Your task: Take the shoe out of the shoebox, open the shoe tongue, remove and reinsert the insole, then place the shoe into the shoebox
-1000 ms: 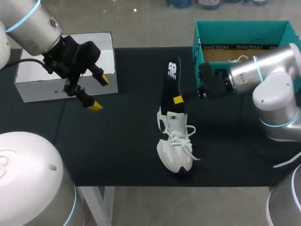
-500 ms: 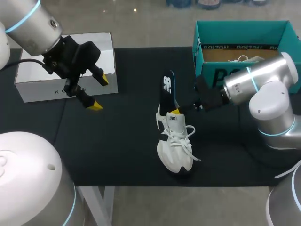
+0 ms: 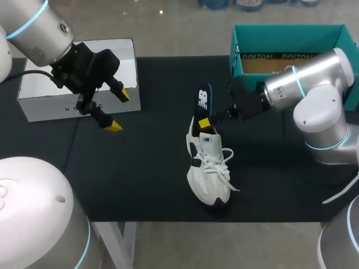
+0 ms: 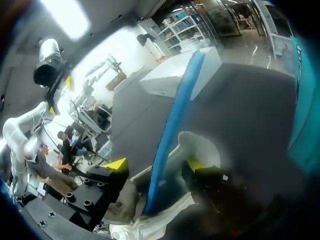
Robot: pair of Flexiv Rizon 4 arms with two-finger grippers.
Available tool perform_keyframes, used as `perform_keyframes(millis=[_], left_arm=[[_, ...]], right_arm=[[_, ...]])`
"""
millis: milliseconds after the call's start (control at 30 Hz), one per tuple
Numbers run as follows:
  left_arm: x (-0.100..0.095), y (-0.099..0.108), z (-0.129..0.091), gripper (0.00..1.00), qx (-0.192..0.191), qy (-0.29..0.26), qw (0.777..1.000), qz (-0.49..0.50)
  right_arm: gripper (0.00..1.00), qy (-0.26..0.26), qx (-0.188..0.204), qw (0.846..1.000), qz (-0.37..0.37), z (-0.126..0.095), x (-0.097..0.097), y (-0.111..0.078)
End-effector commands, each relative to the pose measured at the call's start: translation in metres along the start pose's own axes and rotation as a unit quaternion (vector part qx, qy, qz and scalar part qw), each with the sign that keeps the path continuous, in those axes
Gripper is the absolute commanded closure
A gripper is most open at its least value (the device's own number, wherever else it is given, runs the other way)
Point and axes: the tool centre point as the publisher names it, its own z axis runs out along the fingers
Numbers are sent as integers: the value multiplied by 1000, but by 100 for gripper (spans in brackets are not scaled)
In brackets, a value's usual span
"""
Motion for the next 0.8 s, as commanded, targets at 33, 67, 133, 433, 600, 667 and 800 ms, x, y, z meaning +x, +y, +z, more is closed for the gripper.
perform_keyframes(millis=[33, 67, 133, 433, 600, 667, 800], left_arm=[[0, 0, 0, 0, -1, 1, 1000, 0], [0, 0, 0, 0, -1, 1, 1000, 0], [0, 0, 0, 0, -1, 1, 1000, 0], [0, 0, 0, 0, -1, 1, 1000, 0], [0, 0, 0, 0, -1, 1, 1000, 0], [0, 0, 0, 0, -1, 1, 1000, 0], [0, 0, 0, 0, -1, 1, 1000, 0]], right_arm=[[27, -9, -3, 1000, 3, -5, -6, 6], [43, -11, -4, 1000, 2, -7, -7, 7], [60, -14, -8, 1000, 1, -10, -10, 8], [100, -7, -12, 1000, -1, -9, -10, 3], [100, 8, -6, 1000, 5, 1, -6, -9], [100, 15, -2, 1000, 7, 6, -2, -15], [100, 27, 1, 999, 23, 15, 4, -33]])
